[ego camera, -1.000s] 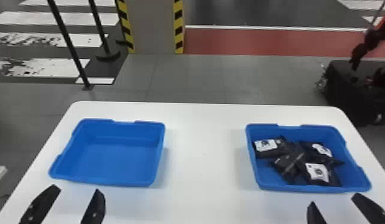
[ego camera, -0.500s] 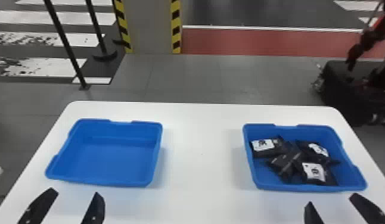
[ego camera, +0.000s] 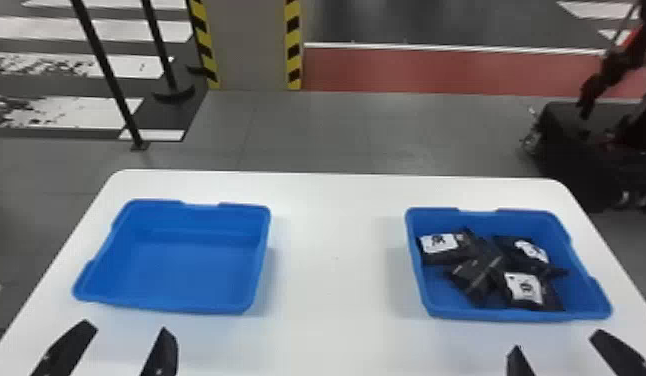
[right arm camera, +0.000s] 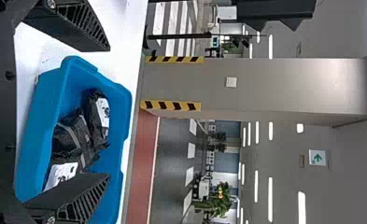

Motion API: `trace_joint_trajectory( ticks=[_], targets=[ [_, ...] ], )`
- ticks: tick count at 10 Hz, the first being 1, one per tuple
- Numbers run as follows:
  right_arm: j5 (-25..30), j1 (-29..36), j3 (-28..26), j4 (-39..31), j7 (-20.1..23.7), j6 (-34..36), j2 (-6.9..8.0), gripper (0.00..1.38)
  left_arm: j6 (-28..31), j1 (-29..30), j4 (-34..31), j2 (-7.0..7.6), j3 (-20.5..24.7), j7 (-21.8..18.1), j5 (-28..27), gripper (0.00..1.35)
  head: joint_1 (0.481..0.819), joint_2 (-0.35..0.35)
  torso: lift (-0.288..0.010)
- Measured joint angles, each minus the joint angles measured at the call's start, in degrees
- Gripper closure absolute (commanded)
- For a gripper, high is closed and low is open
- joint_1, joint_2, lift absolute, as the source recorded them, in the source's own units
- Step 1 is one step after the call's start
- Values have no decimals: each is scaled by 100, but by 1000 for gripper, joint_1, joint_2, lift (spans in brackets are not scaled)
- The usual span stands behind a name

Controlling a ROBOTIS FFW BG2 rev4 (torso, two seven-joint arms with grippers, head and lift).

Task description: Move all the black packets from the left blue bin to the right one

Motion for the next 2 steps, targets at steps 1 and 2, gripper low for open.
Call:
trace_joint_trajectory(
  ticks=[1, 2],
  targets=[
    [-4, 5, 0, 0, 0, 0, 0, -2, -12, 4, 0, -2, -1, 6, 0, -1, 695, 1, -110],
    [-8, 12, 0, -1, 0, 0, 0, -2, -25, 17, 0, -14, -1, 7, 8, -1, 695, 1, -110]
  ],
)
